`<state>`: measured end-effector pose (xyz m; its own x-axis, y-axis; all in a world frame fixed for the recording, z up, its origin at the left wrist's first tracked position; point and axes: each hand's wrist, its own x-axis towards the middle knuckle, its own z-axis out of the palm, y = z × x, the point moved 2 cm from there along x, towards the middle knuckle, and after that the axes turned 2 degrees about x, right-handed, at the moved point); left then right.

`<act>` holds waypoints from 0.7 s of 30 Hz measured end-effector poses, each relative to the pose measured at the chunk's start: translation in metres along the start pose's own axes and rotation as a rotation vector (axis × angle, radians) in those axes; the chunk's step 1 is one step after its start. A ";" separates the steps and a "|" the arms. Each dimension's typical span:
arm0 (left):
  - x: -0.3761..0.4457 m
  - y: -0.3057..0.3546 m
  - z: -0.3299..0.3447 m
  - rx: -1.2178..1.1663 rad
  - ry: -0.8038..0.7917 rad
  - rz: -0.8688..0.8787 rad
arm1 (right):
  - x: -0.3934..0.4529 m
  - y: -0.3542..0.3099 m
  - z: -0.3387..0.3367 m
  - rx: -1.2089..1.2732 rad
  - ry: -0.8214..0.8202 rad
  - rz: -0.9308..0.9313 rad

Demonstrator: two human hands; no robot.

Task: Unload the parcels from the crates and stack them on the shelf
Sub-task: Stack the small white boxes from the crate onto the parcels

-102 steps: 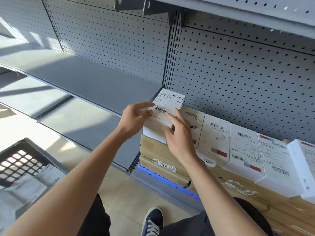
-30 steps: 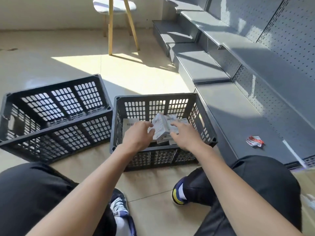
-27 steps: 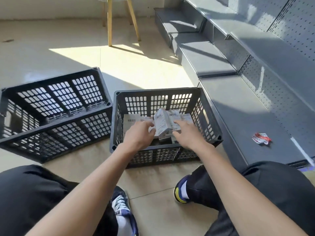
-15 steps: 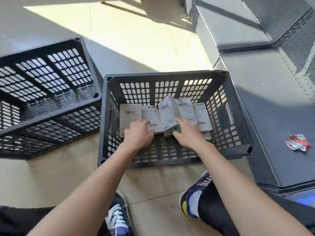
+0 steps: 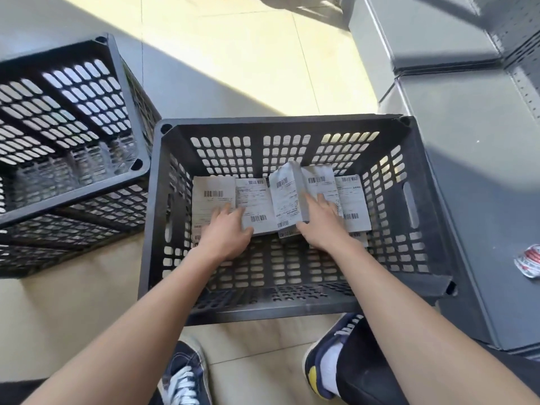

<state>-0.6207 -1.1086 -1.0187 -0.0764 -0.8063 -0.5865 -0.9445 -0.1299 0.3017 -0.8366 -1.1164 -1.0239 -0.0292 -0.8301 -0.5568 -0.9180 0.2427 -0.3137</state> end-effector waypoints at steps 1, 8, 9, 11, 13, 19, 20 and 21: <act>0.003 0.003 0.004 0.002 -0.003 0.014 | 0.002 0.004 0.001 -0.007 0.002 0.016; 0.030 0.044 0.029 -0.147 -0.027 0.130 | 0.007 0.042 0.002 0.039 -0.035 0.117; 0.034 0.050 0.032 -0.198 -0.034 0.130 | 0.008 0.046 0.002 0.051 -0.040 0.120; 0.041 0.063 0.035 -0.281 -0.039 0.121 | 0.009 0.052 0.001 0.070 -0.040 0.124; 0.047 0.074 0.037 -0.324 -0.054 0.091 | 0.011 0.056 0.001 0.070 -0.038 0.123; 0.073 0.091 0.056 -0.286 -0.024 0.035 | 0.027 0.055 0.006 0.079 -0.053 0.084; 0.076 0.093 0.058 -0.290 -0.015 0.031 | 0.029 0.054 0.007 0.080 -0.064 0.078; 0.079 0.095 0.059 -0.302 -0.005 0.029 | 0.031 0.053 0.008 0.078 -0.078 0.074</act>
<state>-0.7351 -1.1506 -1.0809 -0.1045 -0.8094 -0.5779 -0.8044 -0.2729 0.5277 -0.8831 -1.1255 -1.0639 -0.0616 -0.7675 -0.6380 -0.8810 0.3422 -0.3267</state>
